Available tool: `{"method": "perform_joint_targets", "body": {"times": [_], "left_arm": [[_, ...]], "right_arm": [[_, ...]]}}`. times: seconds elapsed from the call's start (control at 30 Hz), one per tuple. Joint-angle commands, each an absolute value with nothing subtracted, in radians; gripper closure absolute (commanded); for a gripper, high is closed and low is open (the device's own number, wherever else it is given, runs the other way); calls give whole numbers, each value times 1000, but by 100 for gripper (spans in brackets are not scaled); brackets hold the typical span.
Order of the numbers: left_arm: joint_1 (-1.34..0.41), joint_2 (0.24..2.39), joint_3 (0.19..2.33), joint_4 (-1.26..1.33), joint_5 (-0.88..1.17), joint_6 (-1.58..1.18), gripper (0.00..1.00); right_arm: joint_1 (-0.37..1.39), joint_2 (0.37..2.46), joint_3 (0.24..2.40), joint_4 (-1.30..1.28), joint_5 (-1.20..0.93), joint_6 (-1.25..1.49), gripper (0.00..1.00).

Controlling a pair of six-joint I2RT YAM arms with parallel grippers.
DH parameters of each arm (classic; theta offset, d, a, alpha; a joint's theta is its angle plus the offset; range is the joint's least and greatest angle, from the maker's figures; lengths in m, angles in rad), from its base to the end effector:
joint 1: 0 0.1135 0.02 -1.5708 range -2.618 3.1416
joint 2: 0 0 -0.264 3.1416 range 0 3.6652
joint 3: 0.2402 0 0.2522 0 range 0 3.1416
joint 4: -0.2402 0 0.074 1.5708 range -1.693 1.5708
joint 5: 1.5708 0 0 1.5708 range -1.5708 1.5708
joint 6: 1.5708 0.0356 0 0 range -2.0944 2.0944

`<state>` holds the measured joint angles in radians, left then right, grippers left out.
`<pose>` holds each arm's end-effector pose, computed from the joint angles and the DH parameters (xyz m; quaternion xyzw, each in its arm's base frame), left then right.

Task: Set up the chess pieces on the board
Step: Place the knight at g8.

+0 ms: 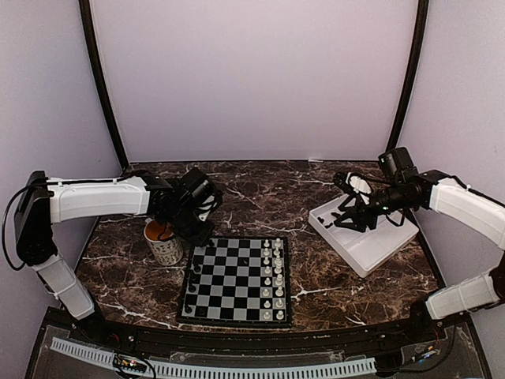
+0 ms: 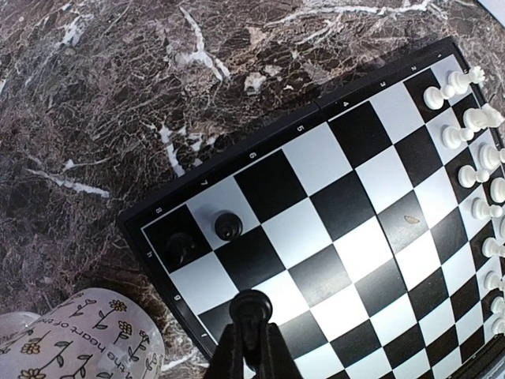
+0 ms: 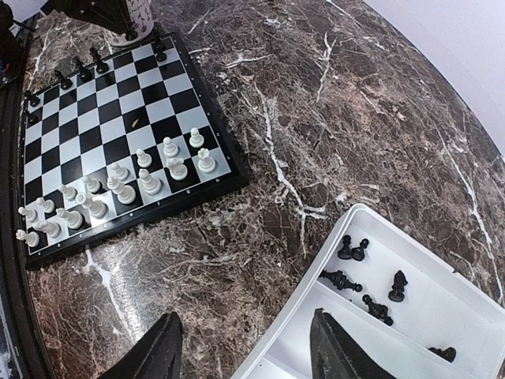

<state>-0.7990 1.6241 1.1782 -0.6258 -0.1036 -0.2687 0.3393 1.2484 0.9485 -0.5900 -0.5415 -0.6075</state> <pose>0.2351 -0.2363 0.2295 0.2413 0.9373 -0.0823 0.2378 0.2333 0.1018 0.2676 -0.4936 0.7677 0.2068 0.3526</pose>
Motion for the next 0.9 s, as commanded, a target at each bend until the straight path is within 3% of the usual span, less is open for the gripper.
{"method": "perform_joint_targets", "body": {"times": [0.0, 0.4, 0.87], "left_arm": [[-796, 1667, 1251, -713, -118, -224, 98], [-795, 1749, 1313, -856, -153, -168, 98], [-795, 1812, 1333, -852, -169, -159, 96]], "right_arm": [[336, 1217, 937, -554, -557, -598, 43], [334, 1222, 938, -553, -560, -606, 43], [334, 1230, 933, -554, -558, -612, 43]]}}
